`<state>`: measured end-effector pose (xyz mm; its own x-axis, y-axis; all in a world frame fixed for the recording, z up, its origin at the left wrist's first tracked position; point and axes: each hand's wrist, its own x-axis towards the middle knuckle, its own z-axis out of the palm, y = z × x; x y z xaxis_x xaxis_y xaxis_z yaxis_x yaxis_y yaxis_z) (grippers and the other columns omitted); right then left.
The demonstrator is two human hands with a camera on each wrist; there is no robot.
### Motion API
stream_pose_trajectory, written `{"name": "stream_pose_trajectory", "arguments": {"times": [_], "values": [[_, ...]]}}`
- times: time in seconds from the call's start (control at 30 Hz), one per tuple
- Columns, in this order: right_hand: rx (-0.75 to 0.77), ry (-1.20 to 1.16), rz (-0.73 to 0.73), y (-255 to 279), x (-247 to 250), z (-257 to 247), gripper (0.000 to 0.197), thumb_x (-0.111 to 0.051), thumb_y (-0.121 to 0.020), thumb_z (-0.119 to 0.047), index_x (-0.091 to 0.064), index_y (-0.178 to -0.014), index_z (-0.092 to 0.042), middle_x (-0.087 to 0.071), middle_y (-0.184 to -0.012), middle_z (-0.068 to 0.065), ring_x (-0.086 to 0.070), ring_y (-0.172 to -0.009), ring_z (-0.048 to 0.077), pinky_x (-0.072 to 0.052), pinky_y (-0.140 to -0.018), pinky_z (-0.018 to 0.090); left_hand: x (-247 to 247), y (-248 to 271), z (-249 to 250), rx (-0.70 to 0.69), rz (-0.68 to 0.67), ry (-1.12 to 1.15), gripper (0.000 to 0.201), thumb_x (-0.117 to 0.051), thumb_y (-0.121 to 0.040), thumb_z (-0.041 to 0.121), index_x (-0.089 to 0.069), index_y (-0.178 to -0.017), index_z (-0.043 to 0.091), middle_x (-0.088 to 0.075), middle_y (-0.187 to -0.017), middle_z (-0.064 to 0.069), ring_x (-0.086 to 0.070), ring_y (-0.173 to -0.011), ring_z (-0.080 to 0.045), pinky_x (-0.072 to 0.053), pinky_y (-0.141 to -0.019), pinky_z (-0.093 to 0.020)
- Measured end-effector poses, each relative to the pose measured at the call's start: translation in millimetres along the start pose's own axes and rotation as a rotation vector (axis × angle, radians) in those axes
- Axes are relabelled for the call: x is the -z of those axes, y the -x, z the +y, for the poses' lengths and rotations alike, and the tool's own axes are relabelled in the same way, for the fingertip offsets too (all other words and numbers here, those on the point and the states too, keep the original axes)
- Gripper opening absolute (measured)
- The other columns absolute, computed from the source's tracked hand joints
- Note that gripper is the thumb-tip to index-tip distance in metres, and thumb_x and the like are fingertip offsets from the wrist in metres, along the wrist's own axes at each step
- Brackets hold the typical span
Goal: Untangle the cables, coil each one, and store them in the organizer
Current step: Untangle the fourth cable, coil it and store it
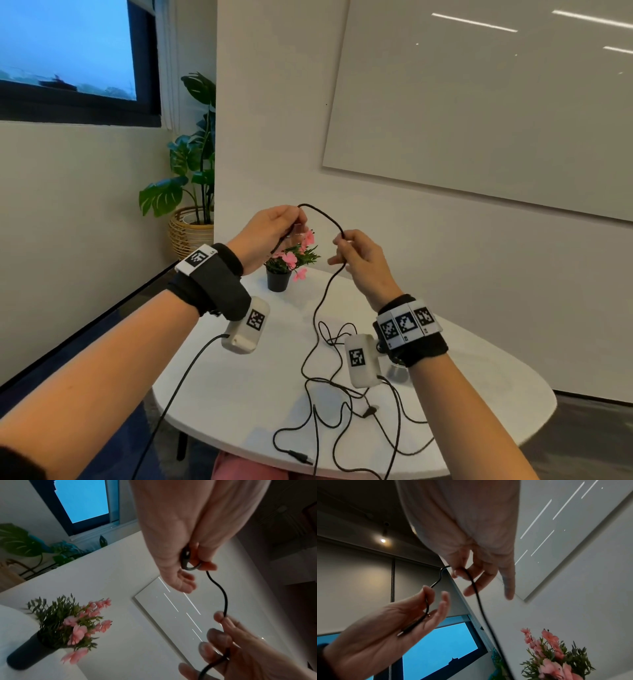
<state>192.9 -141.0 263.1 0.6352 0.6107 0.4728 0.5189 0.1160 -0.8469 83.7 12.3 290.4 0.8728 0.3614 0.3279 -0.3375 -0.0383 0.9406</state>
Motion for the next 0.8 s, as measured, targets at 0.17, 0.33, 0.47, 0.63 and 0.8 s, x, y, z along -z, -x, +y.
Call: {"name": "stream_pose_trajectory", "arguments": {"times": [0.17,0.33,0.47,0.63,0.8], "values": [[-0.003,0.119,-0.06,2.3,-12.6,-3.5,0.023,-0.047,-0.097,-0.02,-0.066,-0.109,-0.015,-0.051,-0.062,-0.017,-0.044,-0.049,0.001,-0.043,-0.045,0.017,-10.6,0.9,-3.9,0.001,0.022,0.212,0.027,-0.026,-0.102,0.031,-0.044,-0.088,0.018,-0.054,-0.134,-0.009,-0.051,-0.124,-0.024,-0.045,-0.094,-0.033],[-0.152,0.162,-0.254,8.4,-23.5,-2.6,0.046,-0.044,-0.096,-0.043,-0.07,-0.092,-0.005,-0.043,-0.053,-0.003,-0.036,-0.042,0.009,-0.032,-0.04,0.021,-24.4,-1.0,2.5,-0.049,0.111,0.431,0.024,-0.023,-0.102,0.036,-0.04,-0.094,0.02,-0.056,-0.089,0.0,-0.068,-0.089,-0.021,-0.049,-0.088,-0.047],[-0.216,0.17,-0.315,18.6,-13.1,-4.9,0.053,-0.043,-0.093,-0.053,-0.07,-0.076,-0.011,-0.036,-0.052,-0.004,-0.03,-0.044,0.009,-0.026,-0.041,0.021,-14.7,-5.5,13.4,-0.058,0.299,0.398,0.019,-0.024,-0.102,0.036,-0.035,-0.1,0.022,-0.038,-0.073,0.006,-0.033,-0.045,-0.004,-0.031,-0.039,-0.015],[-0.069,0.126,-0.282,16.4,11.8,-20.9,0.025,-0.045,-0.093,-0.004,-0.067,-0.081,-0.01,-0.058,-0.054,-0.019,-0.05,-0.053,-0.007,-0.037,-0.052,0.006,-9.2,-7.2,7.2,-0.001,0.249,-0.338,0.028,-0.028,-0.101,0.026,-0.051,-0.113,0.016,-0.054,-0.094,0.007,-0.051,-0.07,-0.002,-0.04,-0.064,-0.017],[0.143,0.205,-0.282,10.0,13.0,-25.8,0.022,-0.052,-0.093,-0.004,-0.07,-0.093,-0.017,-0.067,-0.086,-0.01,-0.059,-0.083,-0.008,-0.04,-0.078,0.006,-19.4,-1.4,-17.4,-0.019,-0.153,-0.98,0.04,-0.025,-0.102,0.031,-0.061,-0.093,0.017,-0.062,-0.097,-0.009,-0.055,-0.091,-0.026,-0.043,-0.086,-0.039]]}}
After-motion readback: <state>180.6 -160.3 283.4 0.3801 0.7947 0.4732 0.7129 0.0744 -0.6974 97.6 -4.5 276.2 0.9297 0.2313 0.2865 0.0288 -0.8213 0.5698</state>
